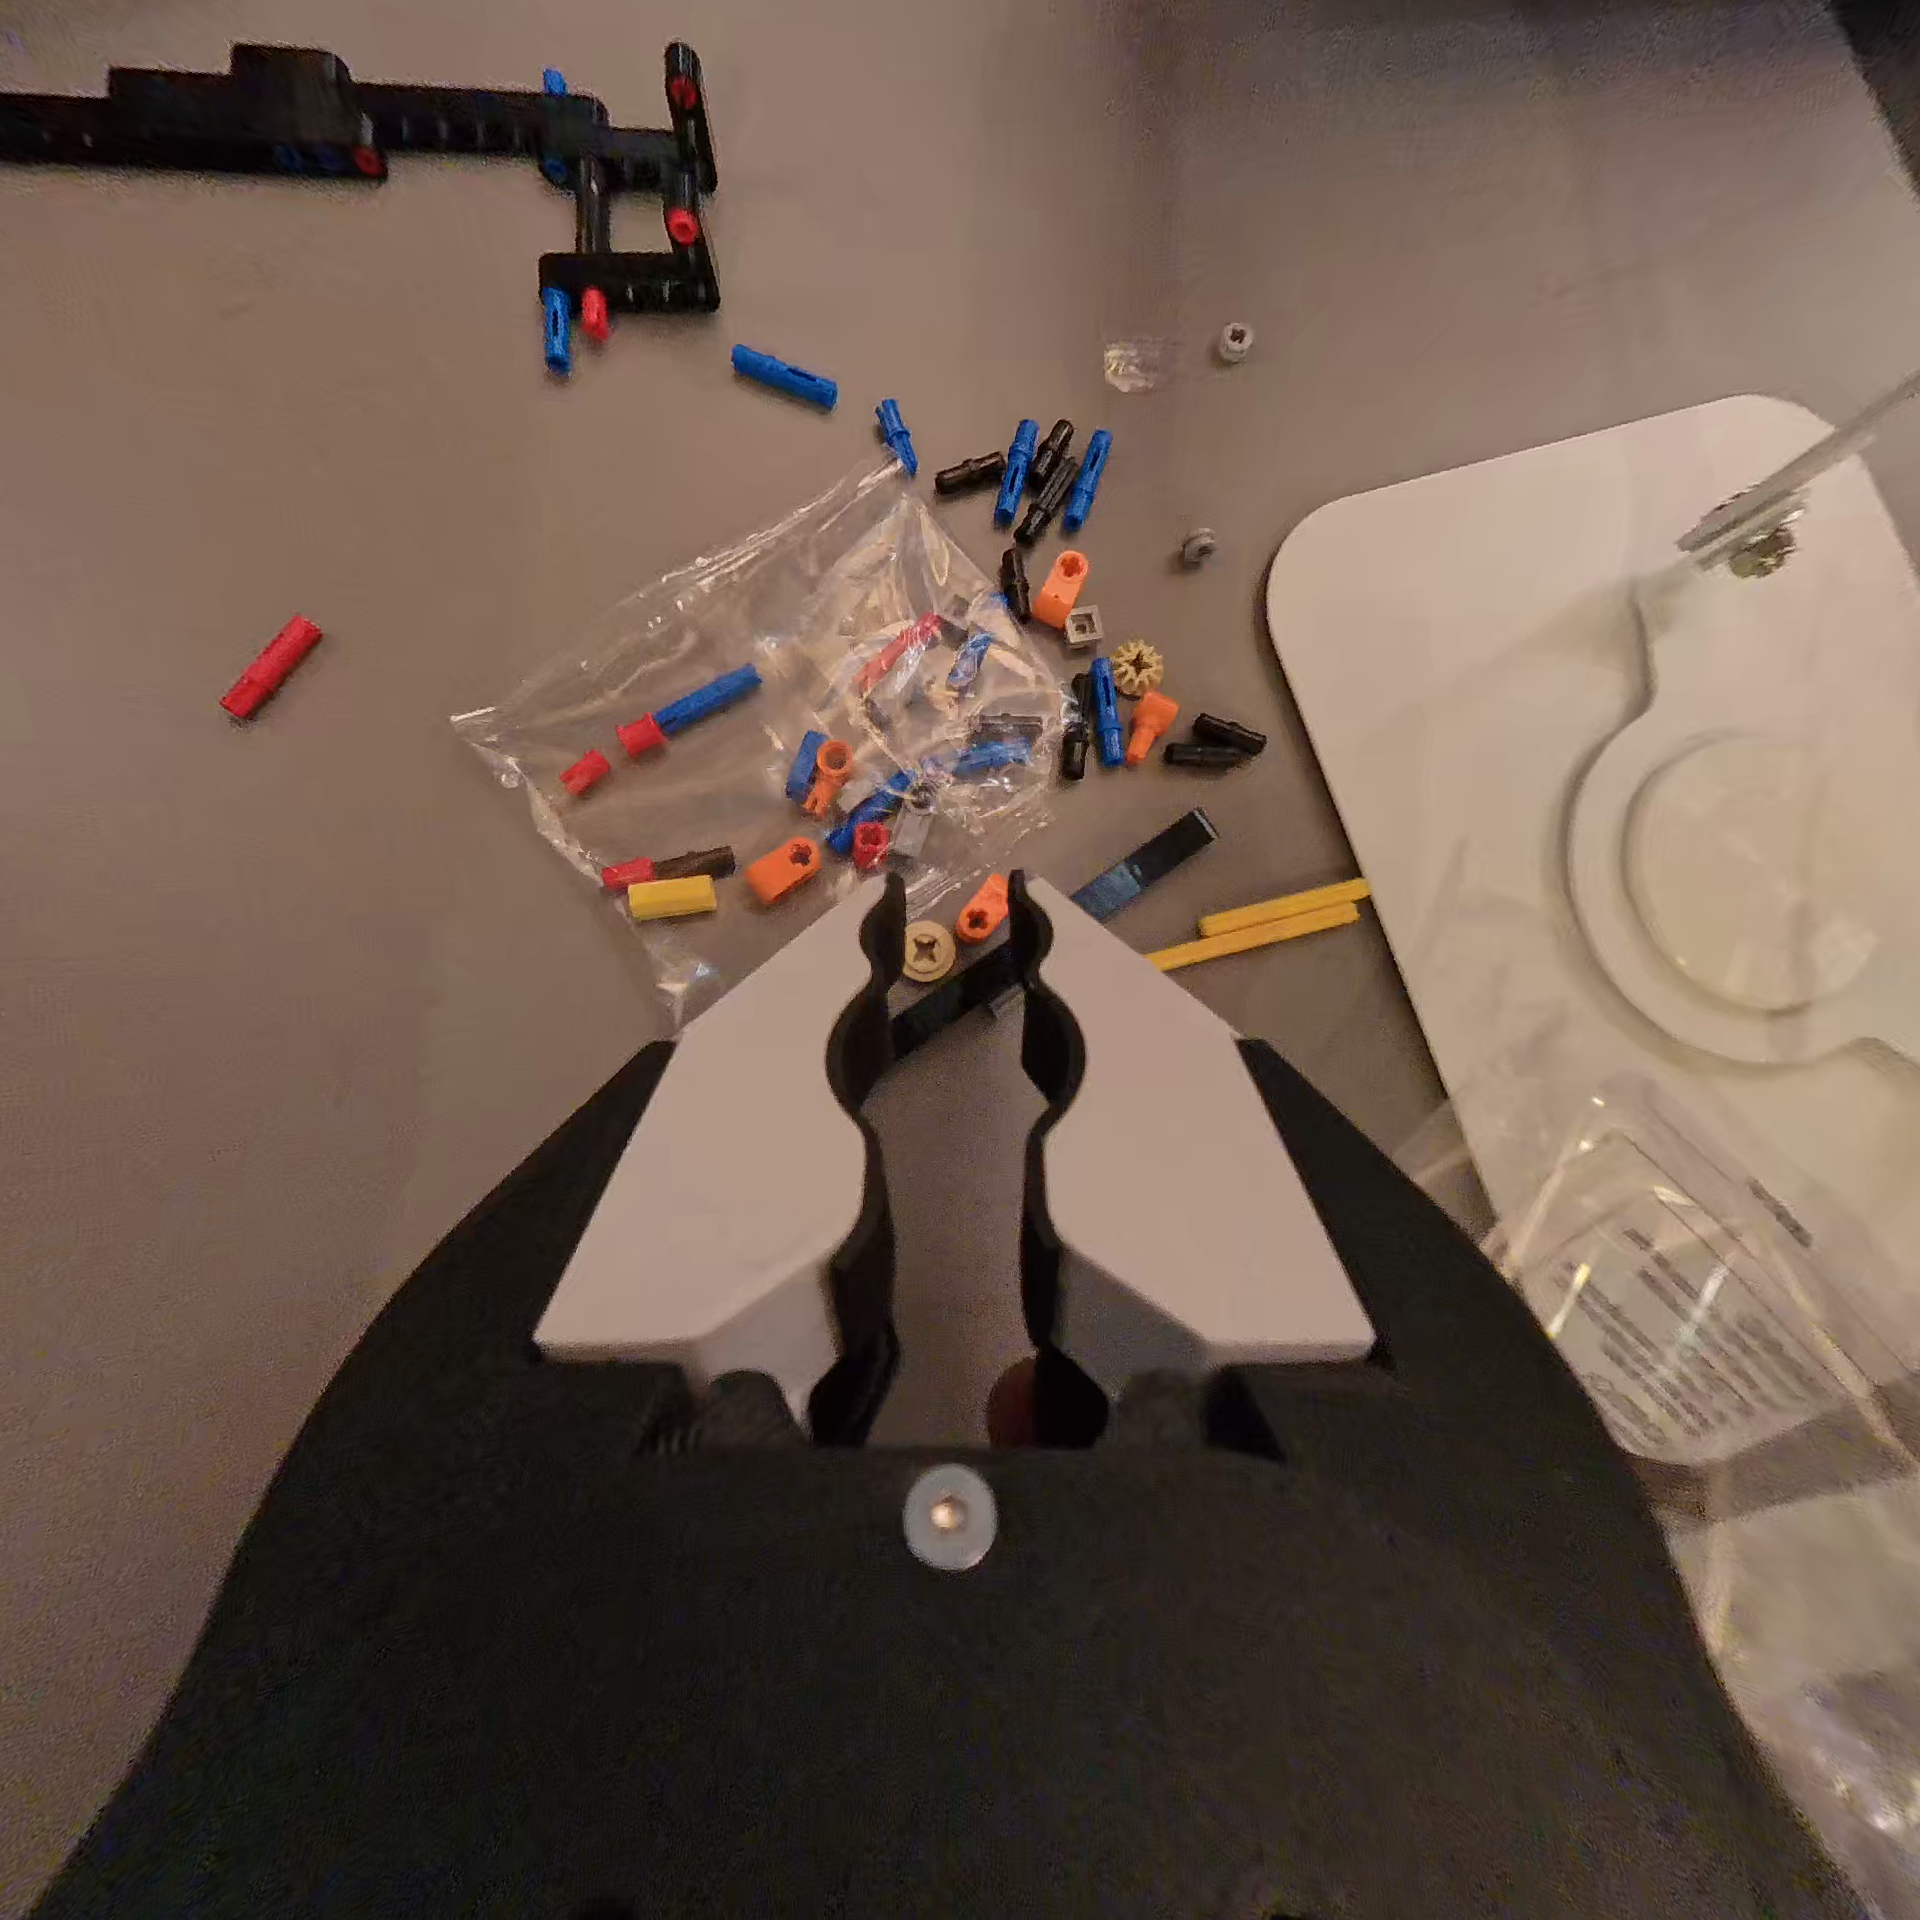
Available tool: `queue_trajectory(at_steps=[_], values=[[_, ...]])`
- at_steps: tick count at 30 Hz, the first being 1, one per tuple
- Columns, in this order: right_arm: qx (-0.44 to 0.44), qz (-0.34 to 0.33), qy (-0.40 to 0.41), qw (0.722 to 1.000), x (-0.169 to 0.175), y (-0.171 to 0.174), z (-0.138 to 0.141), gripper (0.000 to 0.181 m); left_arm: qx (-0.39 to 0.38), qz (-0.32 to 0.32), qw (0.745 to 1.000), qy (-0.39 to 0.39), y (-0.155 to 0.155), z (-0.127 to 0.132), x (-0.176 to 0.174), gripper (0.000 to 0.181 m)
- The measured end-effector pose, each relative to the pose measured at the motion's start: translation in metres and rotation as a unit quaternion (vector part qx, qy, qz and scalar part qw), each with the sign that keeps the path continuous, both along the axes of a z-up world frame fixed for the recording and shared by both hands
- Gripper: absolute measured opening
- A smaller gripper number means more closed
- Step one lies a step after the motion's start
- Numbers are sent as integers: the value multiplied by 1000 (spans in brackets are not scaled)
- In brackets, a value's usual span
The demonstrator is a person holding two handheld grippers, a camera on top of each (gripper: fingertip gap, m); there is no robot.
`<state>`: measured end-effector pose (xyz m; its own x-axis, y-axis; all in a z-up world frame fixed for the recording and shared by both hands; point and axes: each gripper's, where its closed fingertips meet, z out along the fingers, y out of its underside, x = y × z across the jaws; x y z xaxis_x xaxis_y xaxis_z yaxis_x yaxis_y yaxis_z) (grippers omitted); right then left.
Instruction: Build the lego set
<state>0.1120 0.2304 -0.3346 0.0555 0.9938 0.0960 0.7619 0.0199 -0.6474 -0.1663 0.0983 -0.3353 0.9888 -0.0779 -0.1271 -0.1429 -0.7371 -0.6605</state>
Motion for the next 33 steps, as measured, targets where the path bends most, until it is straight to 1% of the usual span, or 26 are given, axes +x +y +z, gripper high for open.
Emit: queue_trajectory(at_steps=[4, 8, 12, 14, 18, 21, 23, 26, 28, 31, 33], values=[[2, 4, -34, 999, -2, 4, -14, 15, -6, -5, 1000, 2, 0, -2, 3, 108], [1, 15, -32, 999, -4, 5, -15, 1, -4, -5, 1000, -3, 2, -3, 4, 106], [9, 54, -35, 998, -7, 1, -14, 0, -1, -12, 1000, -5, 6, -4, 8, 106], [-2, 62, -36, 997, -5, -2, -12, 19, 0, -18, 1000, -7, 7, -3, 11, 106], [-8, 41, -40, 998, 6, 1, -10, 25, 8, -22, 1000, -9, 5, 2, 16, 106], [0, 37, -43, 998, 4, -1, -13, 22, 12, -23, 1000, -14, 4, 4, 21, 106], [14, 30, -47, 998, 2, 3, -15, 17, 14, -26, 999, -14, 4, 5, 25, 106], [6, 36, -54, 998, -1, 3, -19, 4, 20, -29, 999, -13, 5, 10, 31, 105], [8, 42, -53, 998, -2, 2, -19, 4, 30, -32, 999, -15, 5, 16, 37, 103], [7, 42, -42, 998, -2, 2, -14, 4, 49, -42, 998, -23, 6, 28, 49, 93], [11, 45, -23, 999, -3, -1, -2, 4, 61, -57, 996, -28, 5, 37, 63, 88]])
